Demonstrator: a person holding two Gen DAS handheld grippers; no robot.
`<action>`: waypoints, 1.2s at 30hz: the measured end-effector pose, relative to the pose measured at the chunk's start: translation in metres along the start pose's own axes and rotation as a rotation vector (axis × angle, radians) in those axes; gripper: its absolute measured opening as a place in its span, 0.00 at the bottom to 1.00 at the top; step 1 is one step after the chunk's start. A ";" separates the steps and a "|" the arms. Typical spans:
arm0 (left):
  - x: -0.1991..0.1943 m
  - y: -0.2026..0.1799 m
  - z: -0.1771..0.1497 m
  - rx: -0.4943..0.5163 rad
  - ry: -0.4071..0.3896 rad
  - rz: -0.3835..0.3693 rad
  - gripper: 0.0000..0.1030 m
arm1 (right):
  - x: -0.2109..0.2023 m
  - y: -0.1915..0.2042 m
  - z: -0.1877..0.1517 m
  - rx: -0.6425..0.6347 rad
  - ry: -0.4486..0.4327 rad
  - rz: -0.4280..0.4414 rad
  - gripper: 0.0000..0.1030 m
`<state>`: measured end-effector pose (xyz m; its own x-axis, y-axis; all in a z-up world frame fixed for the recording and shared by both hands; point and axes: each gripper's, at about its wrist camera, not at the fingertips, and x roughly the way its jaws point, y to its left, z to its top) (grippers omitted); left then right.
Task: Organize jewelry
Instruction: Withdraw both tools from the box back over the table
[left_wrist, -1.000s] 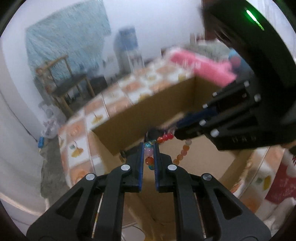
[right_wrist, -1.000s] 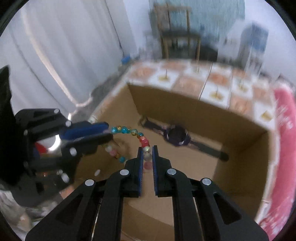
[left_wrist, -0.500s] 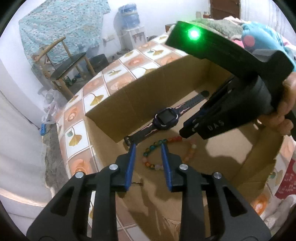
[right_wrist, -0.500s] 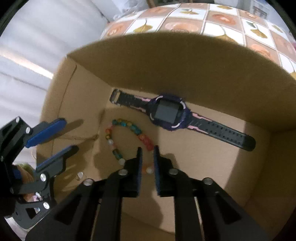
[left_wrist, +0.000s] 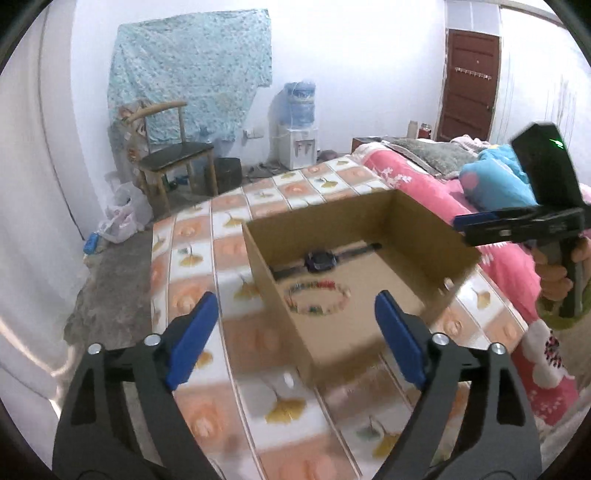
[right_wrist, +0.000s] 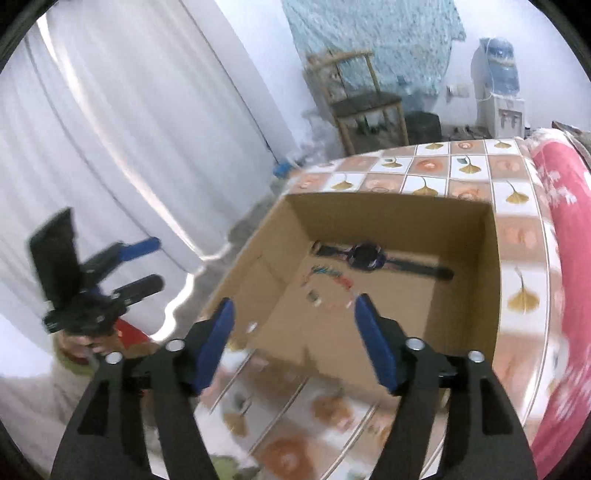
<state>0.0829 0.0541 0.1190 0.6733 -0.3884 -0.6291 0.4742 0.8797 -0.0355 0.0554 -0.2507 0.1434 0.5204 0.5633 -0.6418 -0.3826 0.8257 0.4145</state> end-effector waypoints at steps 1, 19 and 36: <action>-0.001 -0.002 -0.009 -0.010 0.008 0.000 0.83 | -0.003 0.000 -0.010 0.005 -0.006 -0.006 0.70; 0.108 -0.044 -0.129 -0.127 0.265 0.104 0.89 | 0.086 0.004 -0.156 0.047 0.203 -0.510 0.78; 0.112 -0.050 -0.132 -0.074 0.240 0.110 0.93 | 0.091 -0.008 -0.156 0.047 0.163 -0.538 0.94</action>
<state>0.0600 0.0031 -0.0523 0.5604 -0.2213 -0.7981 0.3570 0.9341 -0.0084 -0.0137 -0.2111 -0.0189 0.5064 0.0535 -0.8607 -0.0598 0.9979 0.0269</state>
